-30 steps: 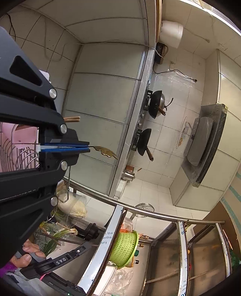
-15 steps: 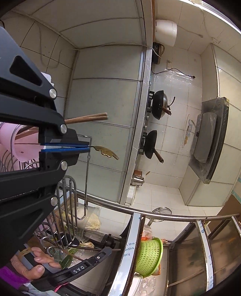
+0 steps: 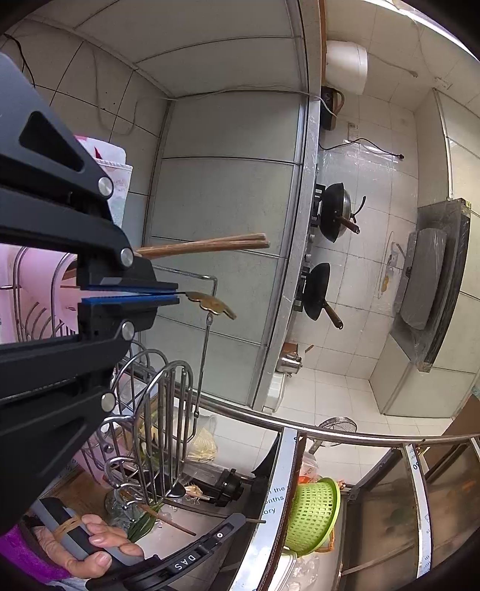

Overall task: Organize utensils
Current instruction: 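Lift the gold spoon and dark chopstick over the pink cup with both grippers, then lower the spoon and chopstick into the pink cup and open both grippers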

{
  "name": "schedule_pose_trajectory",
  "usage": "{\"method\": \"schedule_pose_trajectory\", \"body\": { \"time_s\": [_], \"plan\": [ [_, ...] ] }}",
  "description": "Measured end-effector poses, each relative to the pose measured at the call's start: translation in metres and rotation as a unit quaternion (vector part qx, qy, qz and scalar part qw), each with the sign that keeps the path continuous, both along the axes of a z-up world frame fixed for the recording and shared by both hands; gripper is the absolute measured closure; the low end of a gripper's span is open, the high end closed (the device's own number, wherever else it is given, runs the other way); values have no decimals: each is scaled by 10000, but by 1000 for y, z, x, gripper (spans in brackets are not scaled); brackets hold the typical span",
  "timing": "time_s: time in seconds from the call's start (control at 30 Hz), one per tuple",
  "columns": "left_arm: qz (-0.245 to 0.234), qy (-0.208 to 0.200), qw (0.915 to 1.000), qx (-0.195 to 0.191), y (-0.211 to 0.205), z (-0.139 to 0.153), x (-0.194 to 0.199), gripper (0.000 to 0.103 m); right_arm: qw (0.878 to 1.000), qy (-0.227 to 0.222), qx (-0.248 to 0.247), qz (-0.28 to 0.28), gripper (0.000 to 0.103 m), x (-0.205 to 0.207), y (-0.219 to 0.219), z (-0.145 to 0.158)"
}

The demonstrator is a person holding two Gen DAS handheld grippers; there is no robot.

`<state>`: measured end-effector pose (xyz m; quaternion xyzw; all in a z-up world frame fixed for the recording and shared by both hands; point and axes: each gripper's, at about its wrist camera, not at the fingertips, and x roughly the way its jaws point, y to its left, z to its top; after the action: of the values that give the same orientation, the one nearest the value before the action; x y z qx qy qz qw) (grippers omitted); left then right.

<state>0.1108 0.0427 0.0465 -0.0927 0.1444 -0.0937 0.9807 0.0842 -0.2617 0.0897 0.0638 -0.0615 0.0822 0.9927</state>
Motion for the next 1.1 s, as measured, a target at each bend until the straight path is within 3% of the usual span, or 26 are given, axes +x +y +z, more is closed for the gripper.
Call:
{"method": "schedule_pose_trajectory", "body": {
  "time_s": [0.2, 0.4, 0.77, 0.9, 1.1],
  "plan": [
    [-2, 53, 10000, -42, 0, -3, 4, 102, 10000, 42, 45, 6, 98, 8, -4, 0],
    [-32, 155, 9999, 0, -2, -7, 5, 102, 9992, 398, -19, 42, 98, 5, 0, -17],
    [-52, 480, 9988, 7, -5, -21, -6, 102, 9846, 1740, 151, 42, 98, -1, -2, -58],
    [-29, 676, 9977, -48, -5, -25, -3, 102, 9763, 2157, 150, 88, 98, 2, -3, -64],
    [7, 969, 9951, 176, -12, -26, -2, 102, 9635, 2665, 169, 166, 98, 5, -5, -63]
  ]
}}
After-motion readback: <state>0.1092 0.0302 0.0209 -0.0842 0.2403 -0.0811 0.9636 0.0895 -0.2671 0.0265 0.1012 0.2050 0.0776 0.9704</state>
